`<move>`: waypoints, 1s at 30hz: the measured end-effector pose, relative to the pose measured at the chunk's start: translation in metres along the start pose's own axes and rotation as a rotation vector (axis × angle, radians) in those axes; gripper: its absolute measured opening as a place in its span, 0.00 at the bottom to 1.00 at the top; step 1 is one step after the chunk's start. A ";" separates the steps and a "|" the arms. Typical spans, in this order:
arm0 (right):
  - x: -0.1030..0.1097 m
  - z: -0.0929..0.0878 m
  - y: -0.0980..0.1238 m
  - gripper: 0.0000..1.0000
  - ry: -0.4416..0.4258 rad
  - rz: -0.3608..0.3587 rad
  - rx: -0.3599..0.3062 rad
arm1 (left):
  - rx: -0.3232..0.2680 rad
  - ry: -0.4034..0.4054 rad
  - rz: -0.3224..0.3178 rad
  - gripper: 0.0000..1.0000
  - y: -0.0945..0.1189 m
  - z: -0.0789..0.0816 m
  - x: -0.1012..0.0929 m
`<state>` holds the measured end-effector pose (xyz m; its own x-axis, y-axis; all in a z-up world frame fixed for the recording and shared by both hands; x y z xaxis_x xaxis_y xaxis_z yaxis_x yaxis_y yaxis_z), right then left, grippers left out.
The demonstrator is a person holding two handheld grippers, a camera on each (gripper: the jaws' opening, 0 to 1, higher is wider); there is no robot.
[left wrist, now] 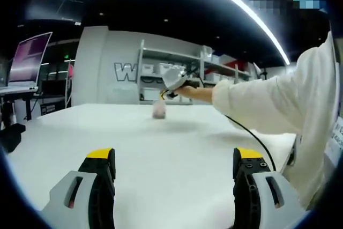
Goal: Open the resealable bag by pulling the two sides of the seal apart until the entire bag opening is separated and visibly accessible.
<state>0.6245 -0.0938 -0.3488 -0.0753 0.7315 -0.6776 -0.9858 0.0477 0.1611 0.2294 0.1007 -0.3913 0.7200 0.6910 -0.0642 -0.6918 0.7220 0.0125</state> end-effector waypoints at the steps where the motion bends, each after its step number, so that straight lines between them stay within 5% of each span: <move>1: 0.002 0.000 0.000 0.00 -0.005 0.004 0.003 | 0.000 -0.002 0.000 0.90 0.000 0.001 0.000; 10: 0.029 0.000 0.009 0.00 -0.122 0.121 0.051 | 0.001 -0.004 -0.002 0.89 -0.001 0.001 -0.001; 15: 0.048 -0.002 0.013 0.00 -0.258 0.212 0.106 | 0.004 -0.003 -0.013 0.89 -0.002 -0.001 -0.006; 30: 0.075 0.003 0.023 0.00 -0.354 0.317 0.109 | -0.002 -0.002 -0.006 0.89 0.002 -0.001 -0.008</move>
<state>0.5965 -0.0359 -0.3941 -0.2950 0.9070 -0.3005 -0.8997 -0.1579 0.4069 0.2219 0.0967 -0.3920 0.7241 0.6868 -0.0627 -0.6877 0.7260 0.0102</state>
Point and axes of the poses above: the point that each gripper's makers call its tool centre point, and the gripper's own axes: y roughly backward along the fingers, x roughly to its left, z roughly out of its top, the point moved 1 cm from there along y, roughly backward along the fingers, and after that the axes turned 14 degrees about -z, right-handed, at the moved point
